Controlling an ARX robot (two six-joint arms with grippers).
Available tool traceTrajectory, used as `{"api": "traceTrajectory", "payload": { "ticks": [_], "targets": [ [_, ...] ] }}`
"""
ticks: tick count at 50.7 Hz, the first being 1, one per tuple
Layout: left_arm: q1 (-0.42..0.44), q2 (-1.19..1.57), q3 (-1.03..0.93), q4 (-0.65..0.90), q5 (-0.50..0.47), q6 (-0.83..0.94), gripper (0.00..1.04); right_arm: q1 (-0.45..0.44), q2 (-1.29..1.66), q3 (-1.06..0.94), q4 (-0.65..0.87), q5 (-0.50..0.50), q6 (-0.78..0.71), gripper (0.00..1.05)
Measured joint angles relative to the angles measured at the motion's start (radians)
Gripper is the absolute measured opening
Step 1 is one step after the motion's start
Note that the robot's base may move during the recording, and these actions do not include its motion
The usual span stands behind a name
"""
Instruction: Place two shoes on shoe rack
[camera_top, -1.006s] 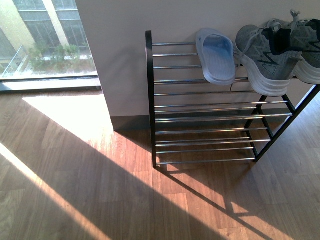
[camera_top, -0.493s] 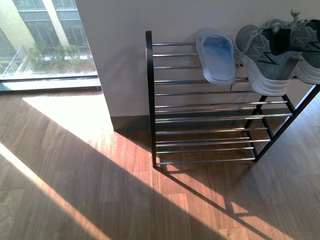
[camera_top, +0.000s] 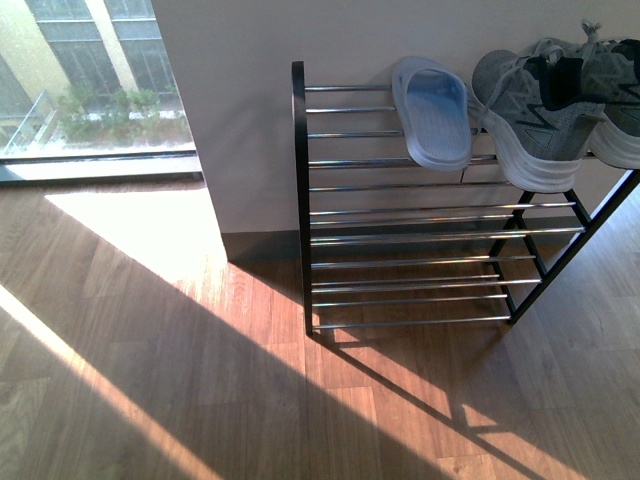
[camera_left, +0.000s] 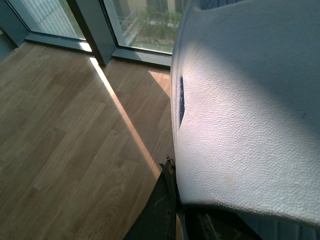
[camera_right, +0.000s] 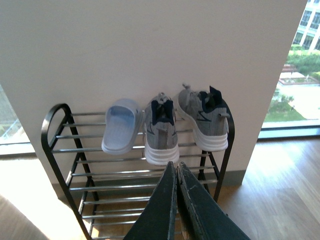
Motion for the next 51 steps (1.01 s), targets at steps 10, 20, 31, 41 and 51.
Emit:
{"api": "traceTrajectory", "payload": {
  "ticks": [10,20,31,41,51],
  "targets": [
    [0.000,0.000,0.000,0.000,0.001,0.000,0.02,0.000,-0.030,0.000,-0.011,0.000,0.000,0.01],
    [0.000,0.000,0.000,0.000,0.000,0.000,0.02,0.000,-0.032,0.000,-0.012,0.000,-0.001,0.20],
    [0.000,0.000,0.000,0.000,0.000,0.000,0.02,0.000,-0.033,0.000,-0.012,-0.003,-0.001,0.59],
    [0.001,0.000,0.000,0.000,-0.002,0.000,0.02,0.000,-0.033,0.000,-0.012,-0.005,-0.001,0.97],
    [0.000,0.000,0.000,0.000,0.000,0.000,0.02,0.000,-0.034,0.000,-0.013,-0.003,-0.001,0.96]
  ]
}}
